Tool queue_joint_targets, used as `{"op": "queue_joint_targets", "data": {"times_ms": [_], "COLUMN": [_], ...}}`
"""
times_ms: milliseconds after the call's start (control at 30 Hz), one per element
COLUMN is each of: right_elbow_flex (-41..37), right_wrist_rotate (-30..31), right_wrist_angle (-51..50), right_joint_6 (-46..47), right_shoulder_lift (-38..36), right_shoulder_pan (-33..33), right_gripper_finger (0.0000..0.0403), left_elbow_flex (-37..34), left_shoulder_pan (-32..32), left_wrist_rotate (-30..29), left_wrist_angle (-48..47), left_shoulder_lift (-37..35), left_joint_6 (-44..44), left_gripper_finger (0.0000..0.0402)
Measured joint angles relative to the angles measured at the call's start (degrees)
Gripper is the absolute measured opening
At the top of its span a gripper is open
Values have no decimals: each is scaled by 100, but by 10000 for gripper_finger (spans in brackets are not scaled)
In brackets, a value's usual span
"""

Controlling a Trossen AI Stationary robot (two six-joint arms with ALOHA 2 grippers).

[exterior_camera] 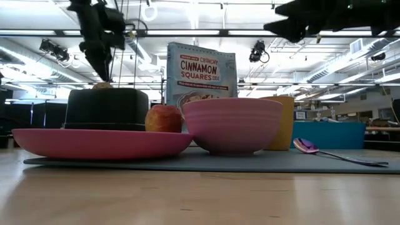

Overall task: Arrange a breakfast setting
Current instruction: Put the bagel on the pink plate

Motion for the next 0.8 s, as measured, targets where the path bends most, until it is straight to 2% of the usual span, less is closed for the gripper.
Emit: {"op": "queue_joint_targets", "data": {"times_ms": [133,300,433,800], "right_elbow_flex": [0,0,0,0], "right_wrist_rotate": [3,5,23,23], "right_wrist_angle": [6,118,140,133], "right_joint_6": [60,36,27,18], "right_shoulder_lift": [255,485,554,554], "right_shoulder_pan": [55,61,57,57], "right_gripper_finger": [389,383,377,374], "left_elbow_flex": [229,256,256,256], "left_shoulder_pan": [-4,-2,-11,-112], "left_wrist_rotate": [-112,-132,-362,-437], "left_wrist_angle": [-449,-489,-464,-414], "left_shoulder_lift": [443,721,839,839], "left_joint_6": [154,408,470,564], "left_gripper_finger": [187,170,154,66]}}
